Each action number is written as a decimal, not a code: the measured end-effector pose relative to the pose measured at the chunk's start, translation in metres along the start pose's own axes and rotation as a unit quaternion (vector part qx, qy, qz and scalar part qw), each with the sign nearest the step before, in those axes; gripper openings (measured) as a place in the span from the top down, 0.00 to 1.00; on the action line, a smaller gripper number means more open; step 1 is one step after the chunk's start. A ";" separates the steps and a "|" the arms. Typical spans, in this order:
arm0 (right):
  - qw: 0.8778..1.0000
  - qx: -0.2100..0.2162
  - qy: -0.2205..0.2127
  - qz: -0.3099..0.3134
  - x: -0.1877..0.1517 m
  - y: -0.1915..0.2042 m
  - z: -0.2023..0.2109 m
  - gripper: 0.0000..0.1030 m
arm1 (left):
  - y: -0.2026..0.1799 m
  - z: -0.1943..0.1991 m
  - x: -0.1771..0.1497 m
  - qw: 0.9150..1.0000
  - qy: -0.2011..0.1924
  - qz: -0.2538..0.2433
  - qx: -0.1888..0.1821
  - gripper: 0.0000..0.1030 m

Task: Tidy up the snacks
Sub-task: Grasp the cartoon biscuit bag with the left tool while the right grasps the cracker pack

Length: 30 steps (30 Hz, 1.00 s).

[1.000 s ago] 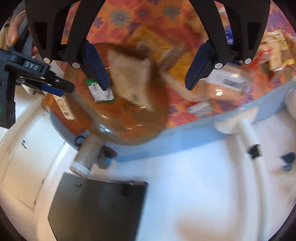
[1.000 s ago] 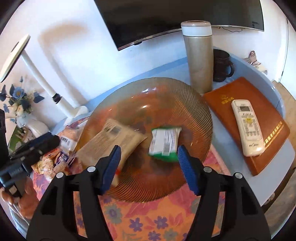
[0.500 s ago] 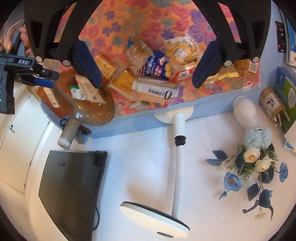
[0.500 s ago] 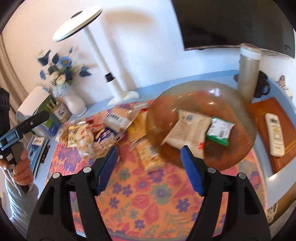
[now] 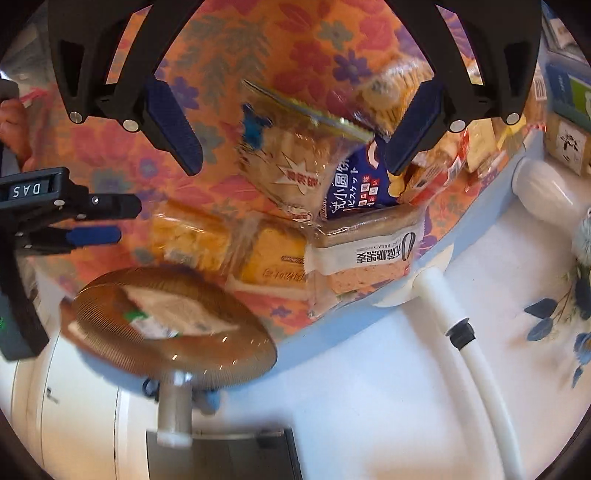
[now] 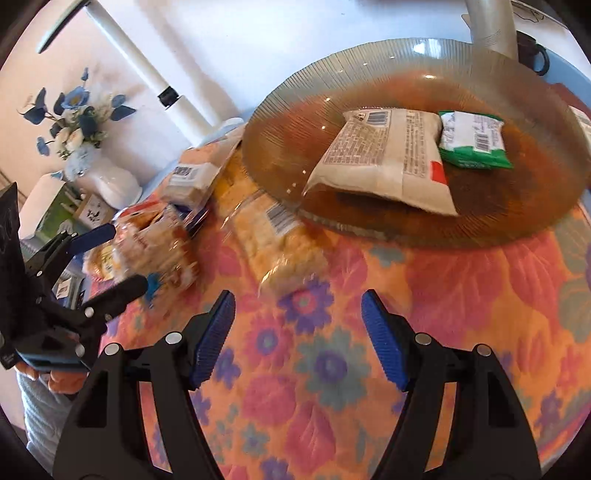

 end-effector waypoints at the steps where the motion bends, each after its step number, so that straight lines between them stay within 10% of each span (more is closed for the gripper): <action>1: 1.000 -0.003 -0.007 0.003 0.004 0.001 -0.004 0.26 | 0.000 -0.005 -0.001 1.000 0.007 -0.001 -0.007 0.05; 12: 0.999 -0.020 -0.023 0.024 0.022 0.016 -0.036 0.20 | -0.014 -0.037 -0.018 0.998 0.040 -0.042 -0.005 0.06; 17: 0.997 -0.047 -0.023 0.048 0.009 0.018 -0.030 0.43 | -0.011 -0.038 -0.032 0.998 0.060 -0.030 0.013 0.36; 30: 0.996 -0.043 0.004 0.083 -0.063 0.025 0.025 0.51 | -0.039 0.042 -0.095 0.985 0.002 0.166 -0.044 0.41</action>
Point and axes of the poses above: each gripper's, at about its wrist camera, not at the fingertips, and z roughly against the way its jaws point, y to its left, x to its top, the point moved 10 cm from there along -z, roughly the way its jaws point, and after that the axes turned 6 degrees about -z, right-handed, at the moved point
